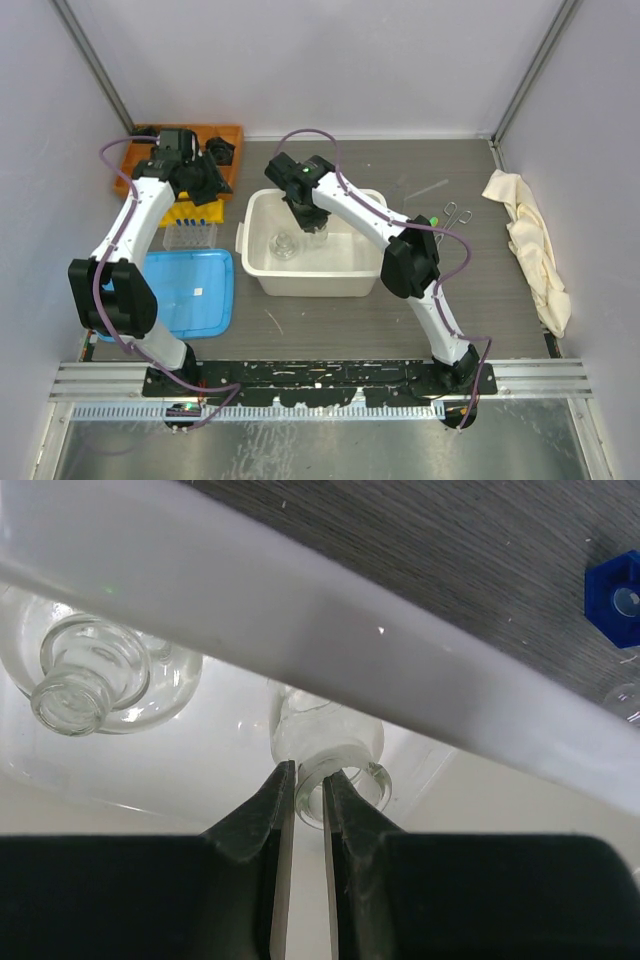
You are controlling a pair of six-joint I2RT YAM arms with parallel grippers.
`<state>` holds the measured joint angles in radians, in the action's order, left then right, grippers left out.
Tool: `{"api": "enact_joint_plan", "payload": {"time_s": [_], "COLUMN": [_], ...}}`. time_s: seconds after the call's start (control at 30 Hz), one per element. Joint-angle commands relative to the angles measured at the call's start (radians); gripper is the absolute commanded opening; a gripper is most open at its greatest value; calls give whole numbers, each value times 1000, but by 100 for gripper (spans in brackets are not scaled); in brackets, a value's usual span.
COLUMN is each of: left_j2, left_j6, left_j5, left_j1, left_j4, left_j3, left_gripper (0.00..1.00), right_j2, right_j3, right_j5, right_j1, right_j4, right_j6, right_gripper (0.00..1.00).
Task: Organize the chemistry lab equipment
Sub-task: Place the collection bottle in the storage box.
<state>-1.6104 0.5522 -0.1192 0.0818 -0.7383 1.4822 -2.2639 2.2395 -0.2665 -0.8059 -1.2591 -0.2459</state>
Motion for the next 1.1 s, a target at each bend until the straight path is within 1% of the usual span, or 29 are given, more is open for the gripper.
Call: {"api": "enact_joint_plan", "payload": {"time_s": [0.0, 0.37, 0.77, 0.87, 1.07], "left_j2": [32, 36, 35, 37, 35], "left_j6": [-16, -15, -15, -14, -14], "left_j5": [1, -3, -4, -3, -7], "left_j1": [-7, -8, -7, -8, -8], "left_j4": [19, 22, 23, 23, 26], "left_j3": [3, -11, -11, -13, -11], "left_gripper": [46, 46, 47, 46, 46], "right_j2": [33, 37, 37, 41, 58], "right_j3": [-15, -86, -70, -67, -64], "right_j5": [-31, -22, -13, -12, -2], "right_j1": [-5, -9, -10, -10, -11], "right_j4": [10, 41, 56, 57, 67], "right_j6": [-5, -22, -26, -27, -29], "right_gripper": [1, 4, 14, 19, 34]}}
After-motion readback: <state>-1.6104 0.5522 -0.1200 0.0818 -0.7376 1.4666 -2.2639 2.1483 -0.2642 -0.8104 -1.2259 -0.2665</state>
